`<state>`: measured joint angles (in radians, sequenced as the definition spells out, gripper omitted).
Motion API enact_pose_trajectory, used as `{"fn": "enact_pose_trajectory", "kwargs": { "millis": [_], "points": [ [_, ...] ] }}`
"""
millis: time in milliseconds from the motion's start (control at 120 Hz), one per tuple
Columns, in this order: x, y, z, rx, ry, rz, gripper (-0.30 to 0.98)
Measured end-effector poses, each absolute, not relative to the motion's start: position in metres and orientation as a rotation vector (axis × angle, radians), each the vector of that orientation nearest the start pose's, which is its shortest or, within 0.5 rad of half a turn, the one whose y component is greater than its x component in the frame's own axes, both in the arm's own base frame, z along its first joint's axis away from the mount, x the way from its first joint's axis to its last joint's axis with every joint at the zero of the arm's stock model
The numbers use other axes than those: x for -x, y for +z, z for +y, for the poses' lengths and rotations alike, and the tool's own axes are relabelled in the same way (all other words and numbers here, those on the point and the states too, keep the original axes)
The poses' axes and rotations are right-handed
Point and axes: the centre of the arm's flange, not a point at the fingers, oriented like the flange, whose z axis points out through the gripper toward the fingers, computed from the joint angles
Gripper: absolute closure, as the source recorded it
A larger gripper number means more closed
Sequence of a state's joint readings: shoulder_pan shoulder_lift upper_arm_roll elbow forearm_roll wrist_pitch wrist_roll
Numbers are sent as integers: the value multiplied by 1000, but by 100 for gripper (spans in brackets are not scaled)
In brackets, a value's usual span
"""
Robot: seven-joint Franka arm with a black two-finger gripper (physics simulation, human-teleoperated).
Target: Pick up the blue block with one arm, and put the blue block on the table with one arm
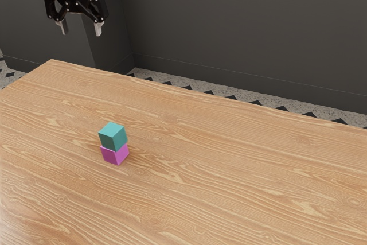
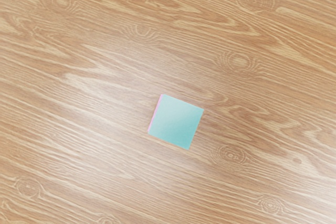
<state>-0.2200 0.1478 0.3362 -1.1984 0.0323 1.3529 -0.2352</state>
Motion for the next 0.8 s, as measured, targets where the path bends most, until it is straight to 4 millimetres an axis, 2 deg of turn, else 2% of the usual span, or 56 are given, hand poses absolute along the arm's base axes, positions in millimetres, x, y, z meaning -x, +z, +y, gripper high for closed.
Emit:
{"fn": "enact_pose_trajectory", "kwargs": {
  "millis": [133, 150, 175, 208, 233, 267, 383, 433, 475, 550, 608, 658, 717, 767, 800],
  "points": [
    [-567, 701, 50, 3018, -40, -546, 0],
    [-562, 713, 50, 3022, -79, -546, 0],
    [-548, 753, 47, 3032, -208, -540, 0],
    [-529, 792, 38, 3046, -338, -514, 0],
    [-518, 811, 28, 3057, -405, -483, 0],
    [-510, 826, 14, 3069, -461, -438, 0],
    [-500, 840, -32, 3106, -521, -290, 0],
    [-501, 836, -46, 3115, -506, -247, 0],
    [-509, 816, -52, 3118, -429, -229, 0],
    [-533, 756, -43, 3103, -220, -260, 0],
    [-552, 687, -19, 3080, -13, -327, 0],
    [-565, 614, 11, 3056, 142, -407, 0],
    [-574, 533, 46, 3031, 245, -498, 0],
    [-576, 487, 62, 3020, 288, -544, 0],
    [-579, 466, 65, 3015, 296, -556, 0]
  ]
}}
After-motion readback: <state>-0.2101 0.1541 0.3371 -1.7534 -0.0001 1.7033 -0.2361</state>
